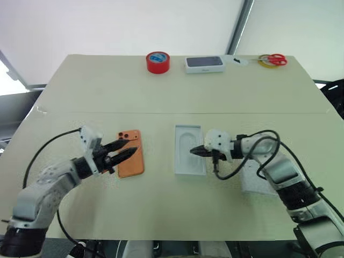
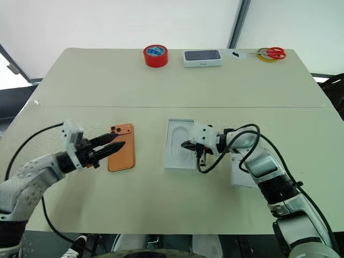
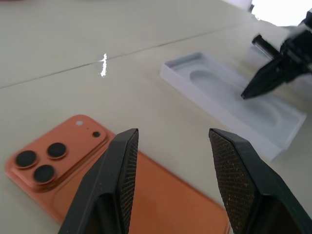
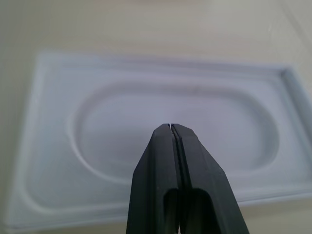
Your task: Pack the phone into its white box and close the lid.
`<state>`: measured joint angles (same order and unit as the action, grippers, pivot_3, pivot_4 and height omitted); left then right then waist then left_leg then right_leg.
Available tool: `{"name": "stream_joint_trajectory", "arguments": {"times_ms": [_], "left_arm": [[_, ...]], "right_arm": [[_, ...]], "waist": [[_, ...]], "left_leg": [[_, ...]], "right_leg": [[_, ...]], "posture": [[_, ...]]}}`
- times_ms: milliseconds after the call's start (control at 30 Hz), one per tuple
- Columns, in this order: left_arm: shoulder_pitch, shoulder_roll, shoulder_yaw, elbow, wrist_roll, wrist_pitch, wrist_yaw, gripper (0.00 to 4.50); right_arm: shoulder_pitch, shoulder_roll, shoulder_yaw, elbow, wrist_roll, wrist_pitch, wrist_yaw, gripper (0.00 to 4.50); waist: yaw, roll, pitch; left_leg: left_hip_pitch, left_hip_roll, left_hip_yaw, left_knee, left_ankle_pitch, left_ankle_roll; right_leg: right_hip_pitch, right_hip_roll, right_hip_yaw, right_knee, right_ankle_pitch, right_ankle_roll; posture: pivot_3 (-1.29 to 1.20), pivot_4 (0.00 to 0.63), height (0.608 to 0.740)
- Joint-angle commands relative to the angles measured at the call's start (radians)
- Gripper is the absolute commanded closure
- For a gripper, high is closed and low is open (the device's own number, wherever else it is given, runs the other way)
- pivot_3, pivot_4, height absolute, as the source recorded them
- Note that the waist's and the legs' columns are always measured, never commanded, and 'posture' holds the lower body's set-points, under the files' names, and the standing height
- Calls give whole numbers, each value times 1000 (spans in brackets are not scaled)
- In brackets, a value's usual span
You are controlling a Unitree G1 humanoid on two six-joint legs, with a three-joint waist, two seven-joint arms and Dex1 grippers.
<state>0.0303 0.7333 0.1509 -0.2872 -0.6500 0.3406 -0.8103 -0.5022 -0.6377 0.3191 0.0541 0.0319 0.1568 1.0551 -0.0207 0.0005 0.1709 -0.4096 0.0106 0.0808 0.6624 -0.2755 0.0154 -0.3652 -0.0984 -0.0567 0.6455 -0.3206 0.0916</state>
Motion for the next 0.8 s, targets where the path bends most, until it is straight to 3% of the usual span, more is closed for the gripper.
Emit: {"name": "stream_joint_trajectory", "arguments": {"times_ms": [33, 267, 533, 633, 733, 800], "left_arm": [[35, -12, 51, -16, 23, -88, -61, 2072], [80, -30, 89, -18, 72, -101, -33, 2072], [46, -4, 223, 63, -241, 413, 110, 2072], [43, -15, 261, 93, -275, 460, 113, 2072], [20, -29, 288, 123, -328, 520, 120, 1189], [13, -36, 291, 130, -297, 501, 143, 210]], "right_arm": [[-74, 38, 16, 68, -52, -24, -32, 4483], [-144, 43, 88, 227, -193, -168, -55, 4483], [-222, 147, -9, 187, -71, -94, -56, 4483], [-280, 233, -21, 159, -38, -56, -83, 4483], [-290, 293, 25, 136, -62, -60, -93, 4500], [-287, 325, 63, 140, -92, -79, -104, 4500]], "waist": [[1, 0, 0], [-1, 0, 0], [-5, 0, 1], [-20, 0, 2], [-23, 0, 2], [-23, -2, 1]], "left_leg": [[0, 0, 0, 0, 0, 0], [-1, 0, 0, 0, 0, 0], [-1, 0, -1, 0, 0, 0], [-1, 1, -1, -1, 0, 0], [-1, 1, -1, -1, 0, 0], [-1, 0, -1, -1, 0, 0]], "right_leg": [[-1, 0, 0, 0, 0, 0], [-5, 0, 0, 1, 2, 3], [-1, 0, 0, 3, 2, 3], [-3, 0, 0, 4, 2, 3], [-3, 1, -1, 4, 2, 3], [-3, 1, -1, 4, 2, 3]], "posture": [[0, 150, 730], [0, 150, 730], [0, 150, 730], [0, 150, 730], [0, 150, 730], [0, 150, 730]]}}
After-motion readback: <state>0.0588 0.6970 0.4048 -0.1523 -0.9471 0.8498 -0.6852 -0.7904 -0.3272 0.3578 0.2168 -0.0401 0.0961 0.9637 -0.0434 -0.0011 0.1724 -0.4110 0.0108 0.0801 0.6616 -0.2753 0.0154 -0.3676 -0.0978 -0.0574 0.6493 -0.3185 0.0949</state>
